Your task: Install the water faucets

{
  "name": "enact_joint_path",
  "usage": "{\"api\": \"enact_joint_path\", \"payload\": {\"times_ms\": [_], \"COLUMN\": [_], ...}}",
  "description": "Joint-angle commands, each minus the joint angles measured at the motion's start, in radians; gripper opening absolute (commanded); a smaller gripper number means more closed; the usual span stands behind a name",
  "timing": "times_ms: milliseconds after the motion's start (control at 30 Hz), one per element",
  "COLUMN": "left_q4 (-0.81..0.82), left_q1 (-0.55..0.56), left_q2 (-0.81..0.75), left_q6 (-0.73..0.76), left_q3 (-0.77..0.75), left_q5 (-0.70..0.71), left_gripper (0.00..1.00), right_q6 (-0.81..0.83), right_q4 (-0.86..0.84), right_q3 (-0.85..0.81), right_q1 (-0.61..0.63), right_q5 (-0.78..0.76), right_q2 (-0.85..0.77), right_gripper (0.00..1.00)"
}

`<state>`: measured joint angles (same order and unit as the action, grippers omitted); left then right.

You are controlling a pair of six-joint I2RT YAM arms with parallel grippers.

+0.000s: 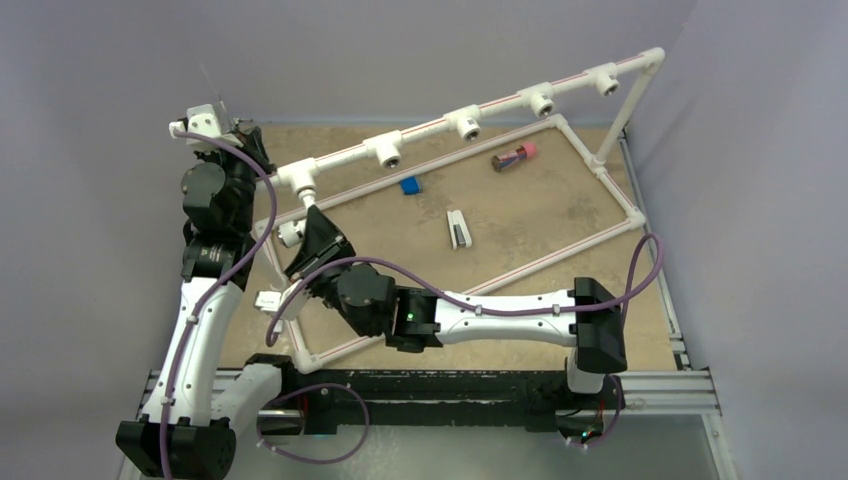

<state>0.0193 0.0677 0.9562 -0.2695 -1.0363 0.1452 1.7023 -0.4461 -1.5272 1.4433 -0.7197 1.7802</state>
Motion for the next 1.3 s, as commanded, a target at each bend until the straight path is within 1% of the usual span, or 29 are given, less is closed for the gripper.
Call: {"api": "enact_joint_path", "payload": {"times_ms": [0,133,167,367,467,567,900,933,1000,1133,1267], "left_q4": [-0.272,-0.272,-0.272,-0.273,-0.273,-0.274,-0.273,-0.273,-0.273,-0.272,-0.272], "left_q1": [0.023,0.021,0.022,0.021,0.021,0.021,0.021,0.021,0.021,0.021,0.021], "left_q2": [0.039,0.041,0.042,0.042,0.044,0.044,0.04,0.041,0.04,0.039,0.039], "left_q6": [-0.016,-0.016,-0.016,-0.015,-0.014,-0.014,-0.014,-0.014,-0.014,-0.015,-0.016], "left_q3": [0.073,0.073,0.073,0.073,0.073,0.073,0.074,0.074,0.074,0.076,0.076], "left_q5": [-0.095,-0.094,-0.096,-0.096,-0.095,-0.093,-0.092,-0.092,-0.092,-0.094,-0.097], "left_gripper": [0.0,0.0,0.0,0.0,0.0,0.0,0.0,0.0,0.0,0.0,0.0], "right_q6": [-0.156,-0.405,-0.516,-0.99,-1.228,-1.46,-2.156,-2.194,-2.319,-2.538,-2.661], "right_q4": [-0.103,-0.196,-0.222,-0.429,-0.532,-0.598,-0.832,-0.857,-0.909,-0.954,-0.988], "right_q3": [0.018,0.054,0.067,0.15,0.199,0.228,0.276,0.28,0.286,0.274,0.259], "right_q1": [-0.014,-0.014,-0.014,-0.012,-0.013,-0.014,-0.033,-0.033,-0.034,-0.042,-0.046], "right_q5": [-0.013,0.035,0.056,0.118,0.175,0.218,0.225,0.227,0.227,0.237,0.245], "right_q2": [0.014,0.01,0.006,-0.003,-0.016,-0.017,0.012,0.018,0.029,0.044,0.047], "right_gripper": [0.0,0.0,0.0,0.0,0.0,0.0,0.0,0.0,0.0,0.0,0.0]}}
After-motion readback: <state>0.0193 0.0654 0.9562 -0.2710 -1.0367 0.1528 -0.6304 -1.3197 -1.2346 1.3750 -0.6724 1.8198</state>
